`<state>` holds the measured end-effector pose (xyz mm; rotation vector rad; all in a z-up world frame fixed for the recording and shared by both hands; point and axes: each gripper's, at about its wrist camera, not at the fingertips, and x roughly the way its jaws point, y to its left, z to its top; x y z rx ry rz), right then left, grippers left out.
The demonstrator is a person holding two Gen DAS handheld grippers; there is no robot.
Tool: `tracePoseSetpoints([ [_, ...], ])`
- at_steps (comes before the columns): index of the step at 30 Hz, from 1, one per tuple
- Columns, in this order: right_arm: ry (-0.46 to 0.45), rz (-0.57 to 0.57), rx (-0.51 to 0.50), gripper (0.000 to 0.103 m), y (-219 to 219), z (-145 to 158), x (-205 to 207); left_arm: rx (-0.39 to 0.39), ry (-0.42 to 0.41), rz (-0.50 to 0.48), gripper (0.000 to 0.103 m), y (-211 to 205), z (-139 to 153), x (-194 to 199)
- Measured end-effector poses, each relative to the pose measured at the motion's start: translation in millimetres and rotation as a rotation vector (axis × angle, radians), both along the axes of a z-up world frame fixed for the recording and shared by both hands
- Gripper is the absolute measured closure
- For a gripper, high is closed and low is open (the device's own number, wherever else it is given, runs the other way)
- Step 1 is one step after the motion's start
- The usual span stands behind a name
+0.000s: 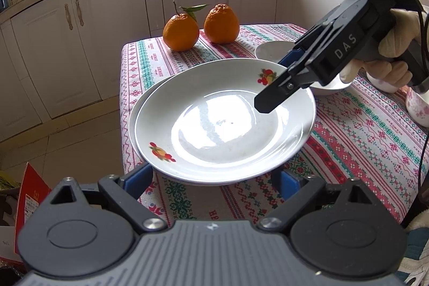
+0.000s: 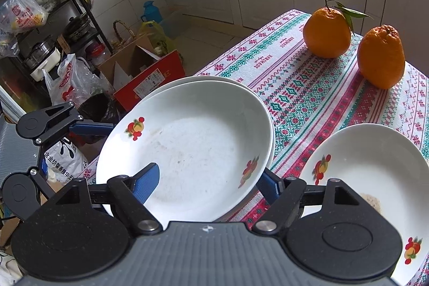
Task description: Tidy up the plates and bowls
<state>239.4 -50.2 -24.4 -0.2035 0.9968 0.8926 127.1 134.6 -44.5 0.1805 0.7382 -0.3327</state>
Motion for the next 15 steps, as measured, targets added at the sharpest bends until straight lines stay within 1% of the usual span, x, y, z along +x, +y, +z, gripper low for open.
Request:
tracePoseSetpoints([
  [10, 0.003, -0.023, -0.015, 0.019, -7.9, -2.2, -7.4, 0.002, -0.015, -0.010, 0.008, -1.3, 2.2, -2.8],
  [13, -0.012, -0.032, -0.010, 0.017, -11.6, 0.7, -13.3, 0.015, -0.021, -0.004, 0.008, -2.2, 2.6, -5.9],
  [15, -0.020, -0.049, 0.003, 0.014, -16.0, 4.2, -18.9, 0.002, -0.023, 0.001, 0.008, -1.2, 4.8, -9.2],
])
